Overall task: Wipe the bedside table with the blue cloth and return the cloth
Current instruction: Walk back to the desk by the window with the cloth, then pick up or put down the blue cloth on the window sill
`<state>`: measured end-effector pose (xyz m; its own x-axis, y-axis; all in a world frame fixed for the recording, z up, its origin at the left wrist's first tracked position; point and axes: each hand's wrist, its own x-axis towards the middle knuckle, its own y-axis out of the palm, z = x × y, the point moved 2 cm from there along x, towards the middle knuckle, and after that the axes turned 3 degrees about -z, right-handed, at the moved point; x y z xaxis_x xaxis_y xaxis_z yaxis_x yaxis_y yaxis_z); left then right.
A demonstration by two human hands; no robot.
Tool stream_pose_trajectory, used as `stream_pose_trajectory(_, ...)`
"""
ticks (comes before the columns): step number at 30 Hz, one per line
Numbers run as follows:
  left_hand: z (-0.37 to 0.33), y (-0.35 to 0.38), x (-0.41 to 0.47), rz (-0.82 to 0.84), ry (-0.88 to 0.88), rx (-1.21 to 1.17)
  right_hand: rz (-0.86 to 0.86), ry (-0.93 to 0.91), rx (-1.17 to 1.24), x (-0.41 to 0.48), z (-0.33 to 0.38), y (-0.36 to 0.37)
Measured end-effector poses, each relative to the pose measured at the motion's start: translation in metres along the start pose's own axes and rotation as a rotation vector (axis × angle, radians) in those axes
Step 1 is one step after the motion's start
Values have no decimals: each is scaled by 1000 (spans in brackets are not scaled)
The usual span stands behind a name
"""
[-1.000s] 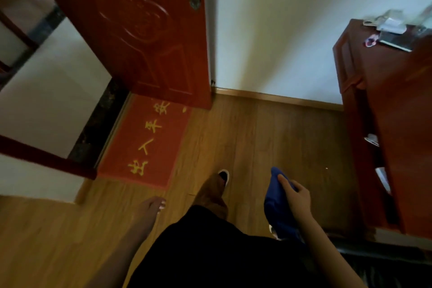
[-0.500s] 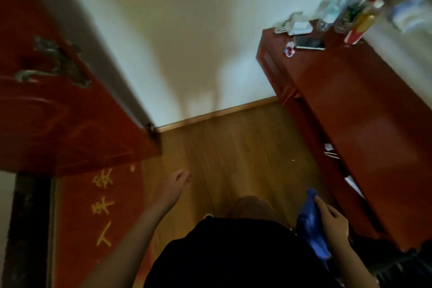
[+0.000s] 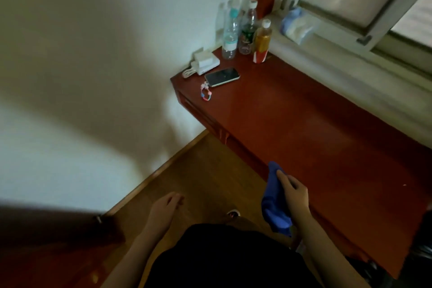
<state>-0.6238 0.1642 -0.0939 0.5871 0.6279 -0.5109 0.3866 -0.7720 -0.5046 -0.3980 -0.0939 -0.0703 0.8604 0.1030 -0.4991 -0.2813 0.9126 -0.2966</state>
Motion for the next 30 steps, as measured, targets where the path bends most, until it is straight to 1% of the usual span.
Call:
stream_pose_trajectory(4,-96,6,61,77,179,29,-74,-28,106,31,43,-14)
stream_pose_trajectory(9,-203,34,119,243,344,9,-248,-24,188,57,65,-47)
stream_pose_trajectory(12,-250,68,151,353,445,138,-377,-6,216,74,65,-67)
stream_pose_trajectory(16,-307,121,192,379,750,356,-606,-5,216,104,73,-95)
stream_pose_trajectory(19,-348,165,220,435,917,510,-749,-65,183,131,102,-121)
stream_pose_trajectory(21,-372,195,237,442,1022,597,-816,-108,148,154,128,-140)
stream_pose_trajectory(25,-406,249,265,419,1222,679,-874,-189,40,207,175,-168)
stream_pose_trajectory(30,-412,305,305,434,1275,791,-876,-314,-178,283,213,-182)
